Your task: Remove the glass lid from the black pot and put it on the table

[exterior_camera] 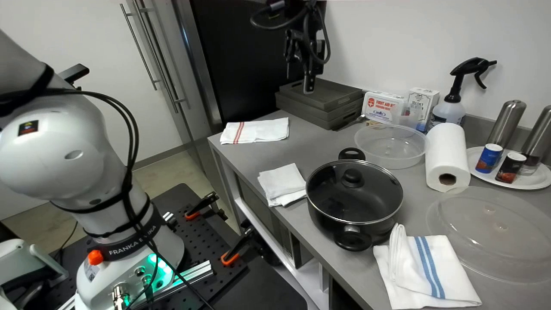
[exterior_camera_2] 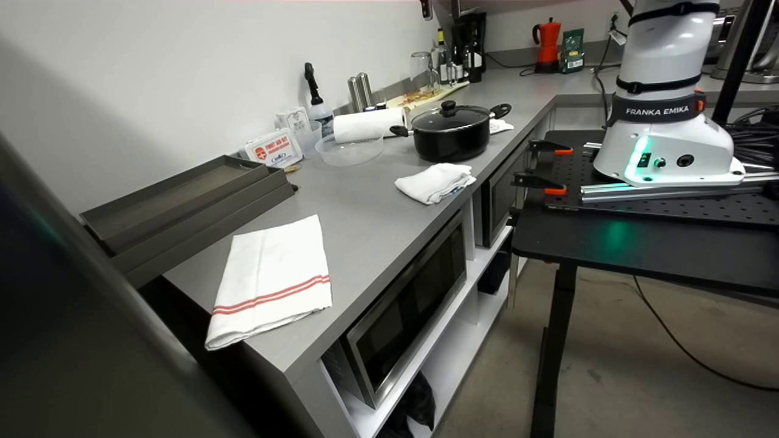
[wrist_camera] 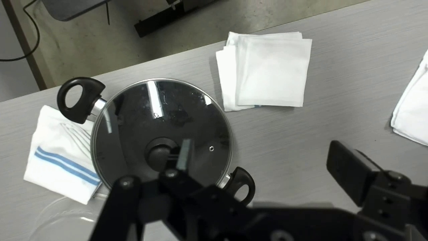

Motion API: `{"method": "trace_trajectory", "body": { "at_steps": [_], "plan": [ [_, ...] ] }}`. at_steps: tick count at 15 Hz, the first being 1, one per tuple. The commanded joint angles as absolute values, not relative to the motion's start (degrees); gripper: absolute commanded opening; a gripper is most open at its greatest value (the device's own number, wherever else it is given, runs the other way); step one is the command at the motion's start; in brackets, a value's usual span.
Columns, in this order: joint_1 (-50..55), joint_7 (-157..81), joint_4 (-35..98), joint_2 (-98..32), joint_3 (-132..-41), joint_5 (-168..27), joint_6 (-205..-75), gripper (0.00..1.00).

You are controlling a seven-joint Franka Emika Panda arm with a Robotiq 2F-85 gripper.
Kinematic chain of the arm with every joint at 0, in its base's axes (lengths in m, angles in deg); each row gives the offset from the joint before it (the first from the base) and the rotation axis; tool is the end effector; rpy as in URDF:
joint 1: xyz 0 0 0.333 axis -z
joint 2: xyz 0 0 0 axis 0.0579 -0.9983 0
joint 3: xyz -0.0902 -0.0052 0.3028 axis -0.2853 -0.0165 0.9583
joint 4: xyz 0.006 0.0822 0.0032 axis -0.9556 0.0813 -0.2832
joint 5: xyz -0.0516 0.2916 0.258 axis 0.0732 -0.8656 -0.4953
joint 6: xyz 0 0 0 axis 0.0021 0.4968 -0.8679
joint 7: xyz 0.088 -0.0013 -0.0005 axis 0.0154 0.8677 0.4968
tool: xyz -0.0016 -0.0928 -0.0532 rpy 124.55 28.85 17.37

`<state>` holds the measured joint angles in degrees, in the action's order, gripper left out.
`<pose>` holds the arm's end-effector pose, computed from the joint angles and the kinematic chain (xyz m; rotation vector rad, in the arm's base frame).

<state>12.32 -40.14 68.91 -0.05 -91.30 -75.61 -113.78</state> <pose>0.4304 -0.1415 0.4657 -2.9781 0.6649 0.1237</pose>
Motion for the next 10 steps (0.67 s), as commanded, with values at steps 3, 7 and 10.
{"method": "trace_trajectory", "body": {
  "at_steps": [3,7,10],
  "plan": [
    [13.34,-36.85,60.98,-10.82,-93.79,-78.6,-112.91,1.0],
    [14.6,-37.37,57.92,-16.5,-94.69,-78.63,-113.54,1.0],
    [15.53,-37.39,56.06,-20.07,-95.06,-78.91,-113.73,1.0]
  ]
}}
